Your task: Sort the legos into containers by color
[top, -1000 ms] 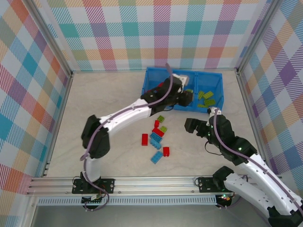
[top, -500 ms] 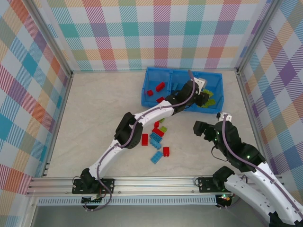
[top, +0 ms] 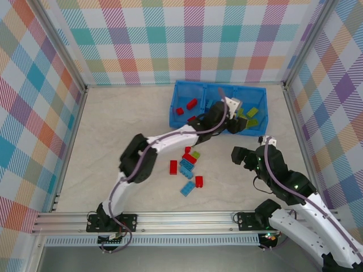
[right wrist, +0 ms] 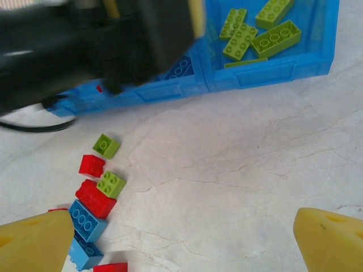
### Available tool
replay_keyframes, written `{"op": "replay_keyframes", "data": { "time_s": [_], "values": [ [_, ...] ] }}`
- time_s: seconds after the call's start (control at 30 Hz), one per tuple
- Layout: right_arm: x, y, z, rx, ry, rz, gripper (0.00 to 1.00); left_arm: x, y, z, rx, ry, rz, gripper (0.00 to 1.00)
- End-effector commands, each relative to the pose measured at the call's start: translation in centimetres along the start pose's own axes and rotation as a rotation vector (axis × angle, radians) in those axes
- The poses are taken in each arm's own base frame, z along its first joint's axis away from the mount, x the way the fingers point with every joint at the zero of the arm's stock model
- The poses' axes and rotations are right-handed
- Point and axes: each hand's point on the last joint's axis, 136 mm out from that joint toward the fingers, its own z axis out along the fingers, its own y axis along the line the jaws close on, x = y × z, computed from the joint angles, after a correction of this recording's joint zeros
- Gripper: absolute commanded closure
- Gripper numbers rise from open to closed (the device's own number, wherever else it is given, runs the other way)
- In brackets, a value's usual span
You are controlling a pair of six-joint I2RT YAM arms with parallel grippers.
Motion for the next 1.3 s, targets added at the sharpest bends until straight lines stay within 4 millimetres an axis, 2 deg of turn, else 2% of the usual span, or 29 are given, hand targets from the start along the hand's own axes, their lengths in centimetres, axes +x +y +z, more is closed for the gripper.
{"op": "replay_keyframes", "data": {
  "time_s": [0.0, 0.03, 0.13, 0.2, 0.37, 0.47, 0.57, 0.7, 0.8, 0.93, 1.07, 1.27],
  "values": [
    [-0.3, 1.8, -0.2, -0.069, 0.026, -0.047, 0.00, -8.4, -3.4, -9.2, 0.071, -0.259, 0.052, 0.41],
    [-0.2, 2.5, 0.1, -0.093, 0.040, -0.063, 0.00, -8.5, -3.3, -11.4, 0.062, -0.269, 0.065, 0.41],
    [0.5, 4.3, 1.8, -0.137, 0.111, -0.094, 0.00, -6.7, -2.8, -17.1, 0.042, -0.247, 0.119, 0.41],
    [1.3, 5.6, 3.3, -0.147, 0.185, -0.108, 0.00, -5.0, -2.4, -20.5, 0.031, -0.221, 0.135, 0.41],
    [3.2, 9.6, 8.0, -0.201, 0.373, -0.138, 0.00, 0.9, -1.6, -28.5, 0.017, -0.085, 0.277, 0.38],
    [3.8, 11.1, 11.4, -0.170, 0.434, -0.098, 0.04, 4.0, -0.6, -33.3, -0.003, -0.001, 0.404, 0.31],
    [3.9, 11.7, 14.7, -0.102, 0.441, 0.009, 0.07, 6.4, 1.0, -36.6, -0.053, 0.042, 0.501, 0.19],
    [4.6, 12.2, 18.3, -0.002, 0.445, 0.101, 0.11, 10.3, 3.5, -38.8, -0.124, 0.109, 0.631, 0.03],
    [5.2, 13.2, 20.3, 0.057, 0.454, 0.081, 0.10, 11.6, 4.8, -39.0, -0.173, 0.111, 0.657, 0.00],
    [5.9, 13.2, 22.6, 0.171, 0.446, 0.070, 0.11, 12.4, 4.6, -38.2, -0.142, 0.109, 0.735, 0.00],
    [6.5, 12.8, 24.1, 0.292, 0.425, 0.059, 0.13, 13.3, 4.7, -37.5, -0.126, 0.151, 0.759, 0.00],
    [8.2, 13.4, 26.0, 0.351, 0.445, 0.049, 0.25, 13.9, 5.1, -37.3, -0.130, 0.188, 0.783, 0.00]
  ]
}}
